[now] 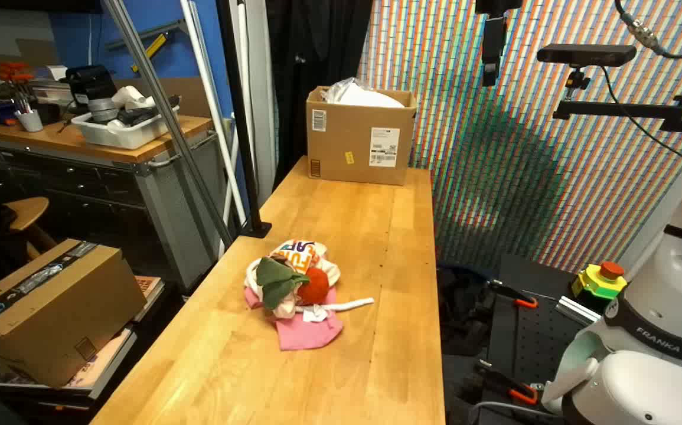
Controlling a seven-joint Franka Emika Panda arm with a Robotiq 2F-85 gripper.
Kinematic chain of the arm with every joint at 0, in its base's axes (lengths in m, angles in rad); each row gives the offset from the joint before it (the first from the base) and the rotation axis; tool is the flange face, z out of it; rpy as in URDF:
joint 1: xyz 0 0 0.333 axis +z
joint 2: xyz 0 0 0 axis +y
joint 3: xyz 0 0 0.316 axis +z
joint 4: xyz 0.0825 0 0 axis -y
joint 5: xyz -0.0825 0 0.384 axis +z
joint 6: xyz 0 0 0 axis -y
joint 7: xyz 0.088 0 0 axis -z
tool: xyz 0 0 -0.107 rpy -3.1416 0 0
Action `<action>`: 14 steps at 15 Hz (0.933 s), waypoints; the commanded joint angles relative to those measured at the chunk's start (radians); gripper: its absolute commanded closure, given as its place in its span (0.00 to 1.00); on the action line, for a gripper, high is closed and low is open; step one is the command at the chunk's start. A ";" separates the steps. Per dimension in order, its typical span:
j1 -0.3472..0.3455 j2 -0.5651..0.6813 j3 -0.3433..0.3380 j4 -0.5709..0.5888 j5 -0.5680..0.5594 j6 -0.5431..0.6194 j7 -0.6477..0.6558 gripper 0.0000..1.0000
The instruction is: Move all the objects in the middle of the table to the right
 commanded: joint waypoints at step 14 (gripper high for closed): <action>0.054 0.088 0.103 0.042 0.023 0.084 0.084 0.00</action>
